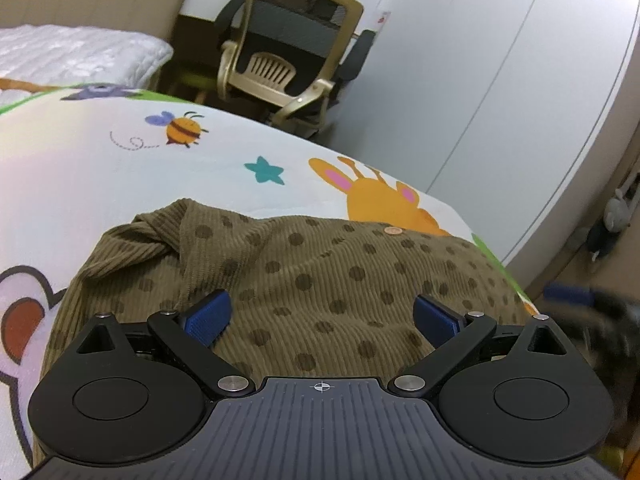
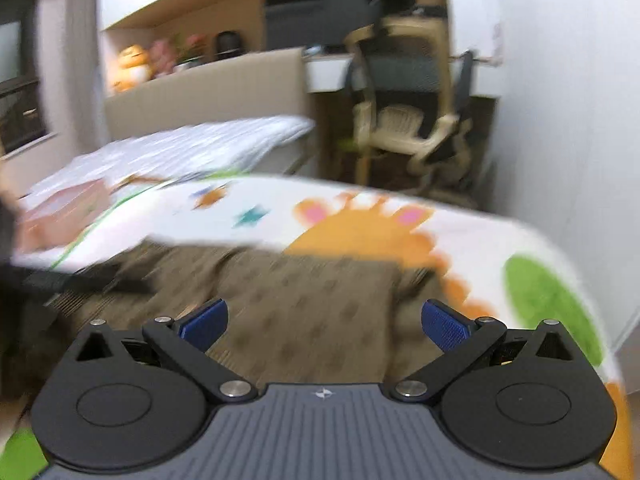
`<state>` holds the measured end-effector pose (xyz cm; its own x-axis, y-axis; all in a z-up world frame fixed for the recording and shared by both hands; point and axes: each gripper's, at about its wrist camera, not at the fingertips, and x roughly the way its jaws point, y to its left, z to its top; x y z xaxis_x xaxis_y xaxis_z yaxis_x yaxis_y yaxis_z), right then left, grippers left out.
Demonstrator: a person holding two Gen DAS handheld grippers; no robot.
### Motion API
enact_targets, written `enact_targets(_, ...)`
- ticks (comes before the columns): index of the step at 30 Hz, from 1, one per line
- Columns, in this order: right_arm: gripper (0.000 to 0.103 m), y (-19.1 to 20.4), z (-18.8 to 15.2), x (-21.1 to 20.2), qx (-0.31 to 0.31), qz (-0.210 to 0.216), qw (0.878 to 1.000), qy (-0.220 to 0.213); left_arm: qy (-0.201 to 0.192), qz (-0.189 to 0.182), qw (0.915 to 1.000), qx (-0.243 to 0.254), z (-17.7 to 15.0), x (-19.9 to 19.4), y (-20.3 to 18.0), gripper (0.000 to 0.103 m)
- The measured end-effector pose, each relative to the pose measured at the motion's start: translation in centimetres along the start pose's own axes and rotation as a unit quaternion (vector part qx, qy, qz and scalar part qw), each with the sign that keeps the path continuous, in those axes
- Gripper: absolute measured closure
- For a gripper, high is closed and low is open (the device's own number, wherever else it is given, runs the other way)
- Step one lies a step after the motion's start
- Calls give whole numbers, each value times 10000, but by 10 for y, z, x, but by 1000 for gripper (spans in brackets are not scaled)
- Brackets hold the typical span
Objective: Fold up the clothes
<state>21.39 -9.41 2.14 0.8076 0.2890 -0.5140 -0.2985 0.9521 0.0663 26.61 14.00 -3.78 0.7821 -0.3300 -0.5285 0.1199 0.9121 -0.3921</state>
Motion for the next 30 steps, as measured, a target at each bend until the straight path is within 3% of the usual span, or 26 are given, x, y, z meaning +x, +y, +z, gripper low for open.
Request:
enact_targets(5,0,-4,-4,56,6,-675,9970,381,-57,-112,9999,-30,-2,-2,3,2)
enact_targets(7,0,-9,-12,69,55,-681,9965,484,-80,-157,9998,-42,-3,-3,5,2)
enact_targets(18,0,2,-16,65,-137,-920,9951,328,-160,-184,9997,-24,-6,-15,0,1)
enact_targets(23,0,-2,-15,65,-28,-849,9958,337,-200,-734,9971,51,-18,-45,-12,0)
enact_targets(26,0,-5,-15,65,60,-792,9962,345,16,-711,9974,66,-29,-40,-12,0)
enact_targets(30,0,-6,-16,64,83,-779,9964,331,-124,-596,9978,266,-38,-36,-16,0)
